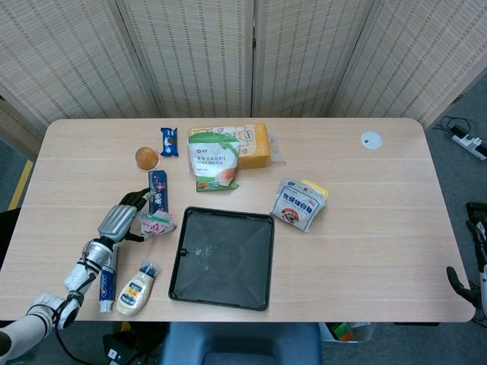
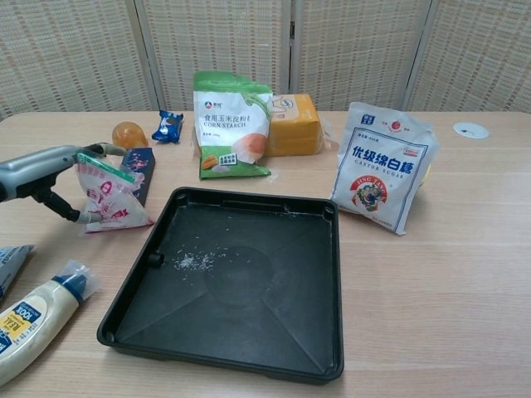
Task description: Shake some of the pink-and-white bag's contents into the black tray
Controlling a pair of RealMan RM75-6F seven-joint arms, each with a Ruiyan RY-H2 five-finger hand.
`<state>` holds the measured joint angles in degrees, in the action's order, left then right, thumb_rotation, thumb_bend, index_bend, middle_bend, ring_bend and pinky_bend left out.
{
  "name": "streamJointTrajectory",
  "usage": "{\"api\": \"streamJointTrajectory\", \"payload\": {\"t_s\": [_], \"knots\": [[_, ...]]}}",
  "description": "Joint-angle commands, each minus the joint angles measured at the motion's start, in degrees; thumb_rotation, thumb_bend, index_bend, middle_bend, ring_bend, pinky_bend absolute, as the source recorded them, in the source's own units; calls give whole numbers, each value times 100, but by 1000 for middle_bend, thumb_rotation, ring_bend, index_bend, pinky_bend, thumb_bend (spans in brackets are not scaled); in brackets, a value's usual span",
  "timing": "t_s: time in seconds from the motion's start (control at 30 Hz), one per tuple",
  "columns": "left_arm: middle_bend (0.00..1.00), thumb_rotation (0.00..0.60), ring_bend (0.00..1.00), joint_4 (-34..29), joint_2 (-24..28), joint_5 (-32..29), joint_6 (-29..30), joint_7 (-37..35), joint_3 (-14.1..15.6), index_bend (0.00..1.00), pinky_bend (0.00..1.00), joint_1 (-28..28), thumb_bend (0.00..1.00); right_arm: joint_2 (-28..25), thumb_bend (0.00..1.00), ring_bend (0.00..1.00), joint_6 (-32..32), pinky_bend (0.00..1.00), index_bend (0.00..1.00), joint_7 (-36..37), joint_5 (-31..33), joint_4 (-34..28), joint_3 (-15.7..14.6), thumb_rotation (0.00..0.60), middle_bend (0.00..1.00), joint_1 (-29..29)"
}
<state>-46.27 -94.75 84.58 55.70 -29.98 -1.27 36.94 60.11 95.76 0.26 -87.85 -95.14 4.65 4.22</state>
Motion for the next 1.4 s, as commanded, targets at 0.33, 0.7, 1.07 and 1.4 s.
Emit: {"api": "streamJointTrajectory", "payload": {"t_s": [0.33, 0.7, 1.07, 1.4], "knots": [[0, 600, 0, -785, 495, -480, -460, 427, -289, 0, 65, 12, 261, 19, 350, 33, 13, 44, 0, 80, 22, 69, 13, 600, 0, 13], [0, 600, 0, -1646, 1104, -878, -48, 1045, -417, 0, 81, -441, 266, 5, 351, 34, -95, 43, 0, 95, 72, 100, 9, 600, 0, -17], [0, 600, 0, -3119, 1917, -1420, 1669, 2351, -803, 0, 111, -1378, 390, -50, 351, 48, -438, 43, 0, 374, 86, 138, 1, 600, 0, -194], [0, 600, 0, -4533, 2398, -1312, 2748, 3590, -491, 0, 106, -2157, 395, 12, 351, 73, -785, 43, 0, 1318, -164, 553, -12, 600, 0, -522]]}}
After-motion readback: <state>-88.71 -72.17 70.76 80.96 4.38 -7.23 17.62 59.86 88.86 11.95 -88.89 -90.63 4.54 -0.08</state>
